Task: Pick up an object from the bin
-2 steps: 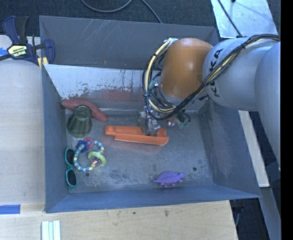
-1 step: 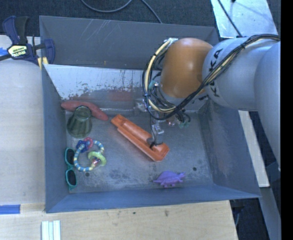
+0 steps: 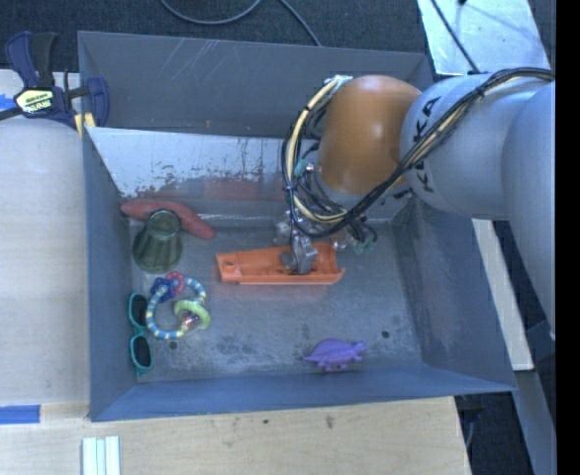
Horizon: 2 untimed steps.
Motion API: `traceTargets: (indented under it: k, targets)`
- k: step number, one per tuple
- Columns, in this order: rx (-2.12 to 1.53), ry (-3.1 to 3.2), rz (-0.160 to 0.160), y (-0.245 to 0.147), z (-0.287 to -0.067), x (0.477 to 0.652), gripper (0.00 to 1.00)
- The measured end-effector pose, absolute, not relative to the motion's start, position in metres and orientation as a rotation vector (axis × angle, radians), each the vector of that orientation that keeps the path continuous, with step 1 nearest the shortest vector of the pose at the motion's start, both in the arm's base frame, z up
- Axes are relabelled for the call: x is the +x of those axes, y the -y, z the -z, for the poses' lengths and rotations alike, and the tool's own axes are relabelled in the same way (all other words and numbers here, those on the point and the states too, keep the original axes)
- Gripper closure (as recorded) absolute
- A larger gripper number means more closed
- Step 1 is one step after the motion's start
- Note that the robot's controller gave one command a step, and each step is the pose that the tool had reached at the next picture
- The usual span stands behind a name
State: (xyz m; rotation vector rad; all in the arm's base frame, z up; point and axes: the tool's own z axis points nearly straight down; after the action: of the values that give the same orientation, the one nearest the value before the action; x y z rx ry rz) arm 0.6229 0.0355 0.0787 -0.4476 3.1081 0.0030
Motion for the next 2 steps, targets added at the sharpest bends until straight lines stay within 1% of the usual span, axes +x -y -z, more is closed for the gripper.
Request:
traceTargets:
  k: [1,2]
  targets:
    - [-0.447,-3.108,-0.003,-0.036,-0.079,0.623,1.0]
    - [-0.324,-3.112,-0.002,-0.022,-0.245,0.614,1.0]
